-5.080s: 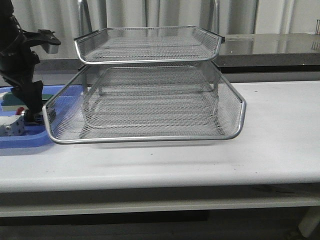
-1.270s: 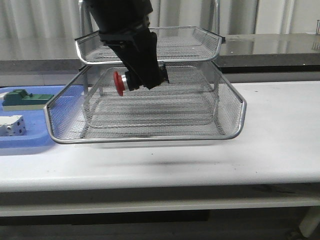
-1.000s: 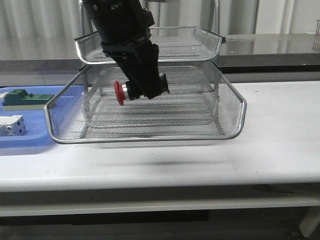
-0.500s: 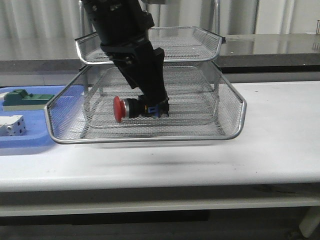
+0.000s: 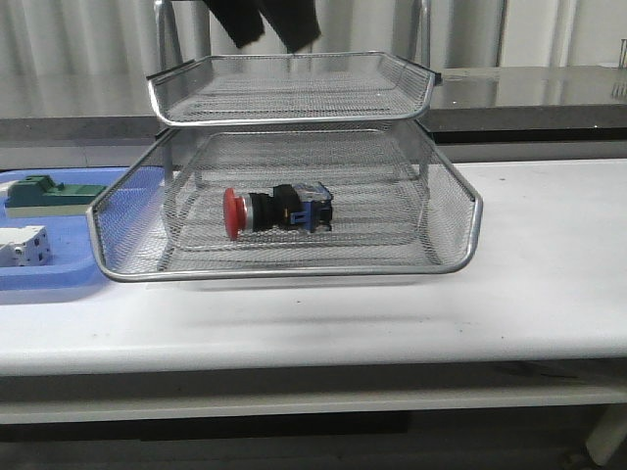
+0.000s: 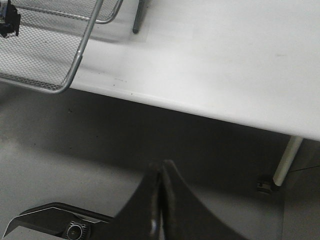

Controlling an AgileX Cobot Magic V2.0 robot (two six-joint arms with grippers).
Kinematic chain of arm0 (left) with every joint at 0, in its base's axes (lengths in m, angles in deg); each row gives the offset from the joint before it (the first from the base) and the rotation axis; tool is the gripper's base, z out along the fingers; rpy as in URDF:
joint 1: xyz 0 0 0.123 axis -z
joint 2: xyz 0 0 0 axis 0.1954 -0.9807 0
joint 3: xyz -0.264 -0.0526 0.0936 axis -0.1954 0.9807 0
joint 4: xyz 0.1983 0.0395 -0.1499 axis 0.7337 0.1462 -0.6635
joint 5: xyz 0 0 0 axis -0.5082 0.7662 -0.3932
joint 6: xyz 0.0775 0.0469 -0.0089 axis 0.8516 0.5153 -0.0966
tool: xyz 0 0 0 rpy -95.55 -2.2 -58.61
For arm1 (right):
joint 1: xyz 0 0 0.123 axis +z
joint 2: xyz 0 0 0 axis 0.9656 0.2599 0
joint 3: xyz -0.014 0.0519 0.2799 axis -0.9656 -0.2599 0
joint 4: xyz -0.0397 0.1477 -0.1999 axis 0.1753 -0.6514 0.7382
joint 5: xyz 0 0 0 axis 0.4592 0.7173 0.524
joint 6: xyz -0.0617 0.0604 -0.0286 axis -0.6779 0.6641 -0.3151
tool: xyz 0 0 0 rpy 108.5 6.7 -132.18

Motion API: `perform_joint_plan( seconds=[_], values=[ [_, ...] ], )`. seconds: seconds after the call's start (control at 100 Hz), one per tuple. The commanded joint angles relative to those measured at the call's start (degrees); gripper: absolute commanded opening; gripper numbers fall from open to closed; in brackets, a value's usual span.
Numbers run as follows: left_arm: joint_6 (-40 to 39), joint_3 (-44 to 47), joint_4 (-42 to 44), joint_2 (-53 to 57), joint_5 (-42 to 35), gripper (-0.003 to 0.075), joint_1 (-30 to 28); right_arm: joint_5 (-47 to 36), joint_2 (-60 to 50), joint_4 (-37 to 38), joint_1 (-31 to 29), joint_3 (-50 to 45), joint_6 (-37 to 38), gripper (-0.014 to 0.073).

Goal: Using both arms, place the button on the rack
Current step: 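Open the left gripper and raise it away from the button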

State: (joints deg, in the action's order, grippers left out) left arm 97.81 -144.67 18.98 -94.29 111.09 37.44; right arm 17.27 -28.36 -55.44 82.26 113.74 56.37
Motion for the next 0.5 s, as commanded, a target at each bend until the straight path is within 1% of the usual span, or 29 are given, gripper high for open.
perform_joint_plan(
  seconds=[0.0, 0.05, 0.2, 0.34, 0.49],
  values=[
    [-3.70, -1.66, -0.42, 5.64, 2.07, 0.0561, -2.45, -2.72, -0.31, 0.13, 0.09, 2.00, 0.01, -0.0062],
    [-4.96, -0.90, -0.31, 7.18, 2.07, 0.0547, -4.15, -2.72, -0.31, 0.13, 0.09, 2.00, 0.01, -0.0062],
    [-5.18, 4.43, -0.31, 12.85, 1.93, 0.0468, -8.64, -2.72, -0.31, 0.13, 0.09, 2.00, 0.01, -0.0062],
    [-5.92, 12.69, -0.31, 19.50, -0.98, 0.0466, -12.33, -2.72, -0.31, 0.13, 0.09, 2.00, 0.01, -0.0062],
    [-7.48, 24.14, -0.31, 28.20, -8.32, 0.0466, -15.91, -2.72, -0.31, 0.13, 0.09, 2.00, 0.01, -0.0062]
  ],
)
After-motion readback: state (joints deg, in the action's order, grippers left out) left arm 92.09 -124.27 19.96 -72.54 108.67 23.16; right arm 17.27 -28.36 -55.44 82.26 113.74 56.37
